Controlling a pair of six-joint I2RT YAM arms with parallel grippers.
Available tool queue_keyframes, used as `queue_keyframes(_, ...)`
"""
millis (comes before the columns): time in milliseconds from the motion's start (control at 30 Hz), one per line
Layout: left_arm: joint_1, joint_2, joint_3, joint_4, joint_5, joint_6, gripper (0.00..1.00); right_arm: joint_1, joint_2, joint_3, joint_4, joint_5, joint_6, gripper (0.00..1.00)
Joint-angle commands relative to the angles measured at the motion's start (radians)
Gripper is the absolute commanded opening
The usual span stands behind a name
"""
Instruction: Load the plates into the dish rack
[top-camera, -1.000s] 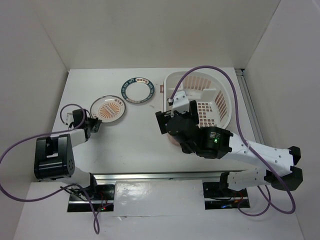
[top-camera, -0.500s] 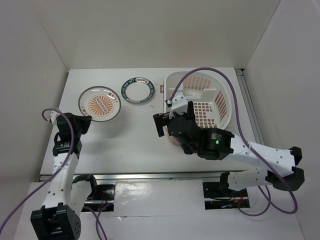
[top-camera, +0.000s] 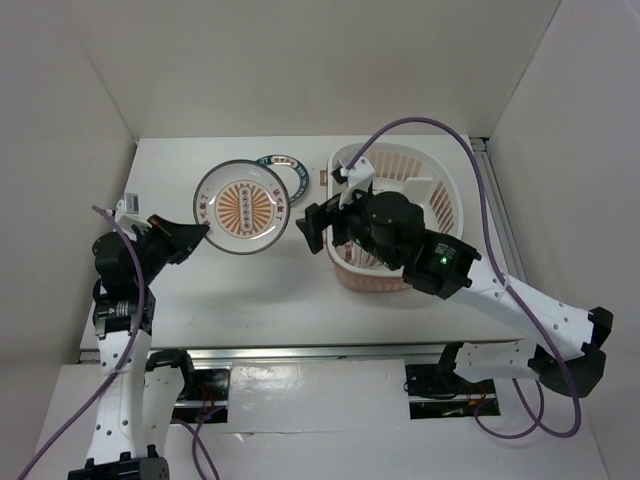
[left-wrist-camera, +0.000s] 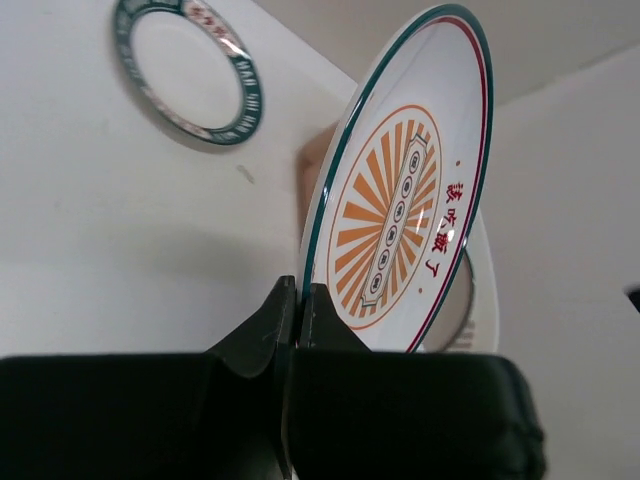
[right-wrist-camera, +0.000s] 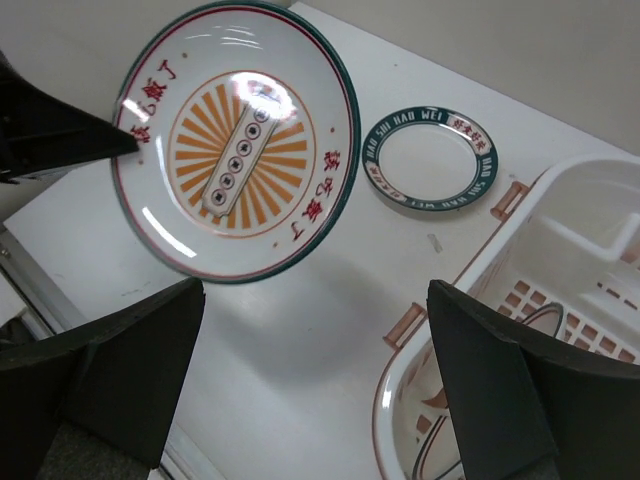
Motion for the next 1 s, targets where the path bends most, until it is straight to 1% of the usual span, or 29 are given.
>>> queue_keyframes(0,0.002,-0.033,0.089,0.097,0.193,0.025,0.00,-0.057,0.051,0.054,0.093,-0.161,-0.051,0.99)
queue_keyframes(33,0.002,-0.042,0.098,0.097,0.235,0.025,0.00,-0.088,0.077,0.054,0.093,-0.161,-0.051,0.99)
queue_keyframes(133,0.002,-0.042,0.092,0.121,0.288,0.000,0.00,-0.137,0.092,0.063,0.102,-0.222,-0.037,0.99)
queue_keyframes(233,0.002,-0.042,0.011,0.262,0.374,-0.084,0.00,-0.223,0.111,0.036,0.151,-0.319,0.008,0.99)
queue_keyframes(267,0.002,-0.042,-0.013,0.357,0.418,-0.146,0.00,-0.232,0.120,0.036,0.169,-0.351,0.021,0.99)
queue_keyframes(333,0.002,-0.042,-0.070,0.427,0.432,-0.190,0.00,-0.245,0.130,0.011,0.179,-0.361,0.034,0.98)
queue_keyframes(367,0.002,-0.042,-0.082,0.454,0.455,-0.208,0.00,-0.254,0.131,0.011,0.179,-0.361,0.034,0.94)
queue_keyframes(400,0.002,-0.042,-0.093,0.477,0.455,-0.221,0.00,-0.254,0.141,0.002,0.188,-0.370,0.046,0.77)
queue_keyframes(433,0.002,-0.033,-0.093,0.487,0.455,-0.230,0.00,-0.254,0.141,0.002,0.188,-0.379,0.046,0.68)
queue_keyframes(467,0.002,-0.033,-0.093,0.502,0.455,-0.230,0.00,-0.266,0.141,0.002,0.188,-0.391,0.057,0.60)
queue_keyframes(500,0.002,-0.033,-0.093,0.517,0.455,-0.240,0.00,-0.278,0.141,0.002,0.188,-0.423,0.072,0.56)
queue_keyframes(567,0.002,-0.033,-0.106,0.551,0.455,-0.254,0.00,-0.288,0.141,-0.009,0.202,-0.454,0.098,0.56)
queue_keyframes(633,0.002,-0.022,-0.116,0.573,0.446,-0.280,0.00,-0.288,0.150,-0.021,0.220,-0.517,0.121,0.56)
queue_keyframes(733,0.002,-0.011,-0.116,0.609,0.437,-0.302,0.00,-0.288,0.173,-0.021,0.220,-0.536,0.161,0.58)
queue_keyframes(767,0.002,0.001,-0.116,0.609,0.428,-0.302,0.00,-0.288,0.174,-0.021,0.211,-0.536,0.161,0.50)
queue_keyframes(800,0.002,0.001,-0.107,0.609,0.428,-0.302,0.00,-0.288,0.183,-0.021,0.211,-0.526,0.172,0.37)
queue_keyframes(867,0.002,0.010,-0.095,0.591,0.418,-0.302,0.00,-0.288,0.183,-0.021,0.211,-0.517,0.181,0.01)
queue_keyframes(933,0.002,0.020,-0.052,0.501,0.388,-0.255,0.00,-0.288,0.183,-0.021,0.186,-0.482,0.181,0.00)
queue_keyframes(967,0.002,0.029,-0.041,0.458,0.373,-0.235,0.10,-0.288,0.169,-0.011,0.177,-0.467,0.181,0.00)
